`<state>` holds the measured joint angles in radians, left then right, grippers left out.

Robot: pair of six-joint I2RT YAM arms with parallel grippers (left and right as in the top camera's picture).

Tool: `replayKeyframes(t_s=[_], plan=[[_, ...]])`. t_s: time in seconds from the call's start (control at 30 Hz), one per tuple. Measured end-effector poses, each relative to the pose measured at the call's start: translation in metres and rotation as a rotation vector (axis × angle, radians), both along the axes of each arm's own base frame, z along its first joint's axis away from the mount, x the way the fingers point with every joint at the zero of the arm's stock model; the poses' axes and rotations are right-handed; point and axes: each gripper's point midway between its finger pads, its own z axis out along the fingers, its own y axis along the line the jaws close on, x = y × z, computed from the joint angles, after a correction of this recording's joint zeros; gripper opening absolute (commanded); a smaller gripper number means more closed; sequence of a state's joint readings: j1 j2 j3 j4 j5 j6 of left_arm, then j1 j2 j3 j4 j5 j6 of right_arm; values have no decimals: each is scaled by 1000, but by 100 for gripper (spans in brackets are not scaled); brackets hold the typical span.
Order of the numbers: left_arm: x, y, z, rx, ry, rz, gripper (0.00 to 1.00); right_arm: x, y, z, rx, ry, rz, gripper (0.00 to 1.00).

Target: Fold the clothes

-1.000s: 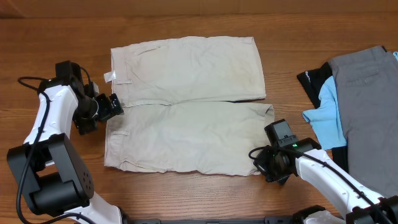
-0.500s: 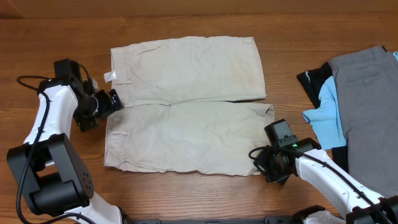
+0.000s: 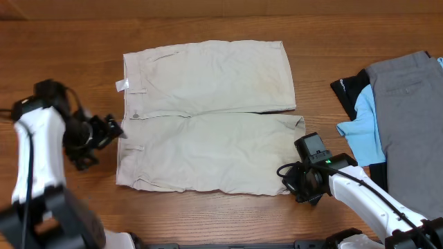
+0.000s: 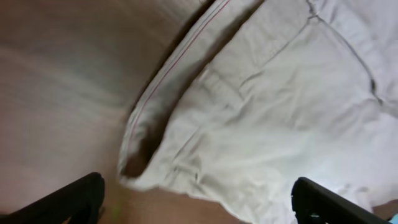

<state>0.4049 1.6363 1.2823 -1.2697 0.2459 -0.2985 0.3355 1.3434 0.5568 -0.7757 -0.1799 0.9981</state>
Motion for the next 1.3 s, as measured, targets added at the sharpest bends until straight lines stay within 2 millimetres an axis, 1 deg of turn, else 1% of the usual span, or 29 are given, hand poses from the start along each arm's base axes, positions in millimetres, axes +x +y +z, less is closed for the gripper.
replayKeyframes(t_s=[0.07, 0.13, 0.17, 0.2, 0.23, 0.3, 0.33, 0.37, 0.5, 0.73, 0.83, 0.9, 1.0, 1.07, 1.13, 1.2, 1.3], plan=[[-11, 0, 16, 26, -30, 21, 96, 0, 0, 0, -1, 2, 1, 4], [-27, -6, 22, 42, -46, 34, 92, -1, 0, 0, -1, 2, 1, 4], [-35, -9, 20, 45, -48, 46, 92, -1, 0, 0, -1, 2, 1, 4], [-46, -13, 14, 48, -40, 64, 92, -1, 0, 0, -1, 2, 1, 4], [-51, -14, 7, 55, -49, 83, 93, -1, 0, 0, -1, 2, 0, 4], [-58, -17, -6, 66, -66, 108, 90, 0, 0, 0, 0, 1, 1, 4], [-60, -17, -13, 78, -91, 126, 86, 0, 0, 0, 0, 1, 1, 4], [-61, -18, -18, 83, -108, 141, 84, 0, 0, 0, -1, 1, 1, 4], [-66, -19, -41, 91, -127, 185, 70, 0, 0, 0, 0, 1, 1, 4], [-61, -17, -73, 98, -153, 207, 67, 0, 0, 0, 0, 1, 2, 4], [-62, -17, -82, 92, -138, 219, 63, 0, 0, 0, 0, 0, 2, 4], [-66, -19, -88, 83, -112, 227, 59, 0, 0, 0, 0, -1, 3, 5], [-69, -20, -92, 75, -87, 230, 59, 0, 0, 0, 1, -2, 3, 4], [-70, -21, -93, 72, -80, 230, 63, 1, 0, 0, 1, -3, 3, 5], [-73, -23, -94, 64, -67, 230, 64, 1, 0, 0, 1, -3, 3, 5], [-77, -25, -94, 55, -51, 229, 62, 1, 0, 0, 1, -3, 3, 5], [-69, -20, -94, 79, -83, 231, 54, 1, 0, 0, 2, -5, 3, 5]])
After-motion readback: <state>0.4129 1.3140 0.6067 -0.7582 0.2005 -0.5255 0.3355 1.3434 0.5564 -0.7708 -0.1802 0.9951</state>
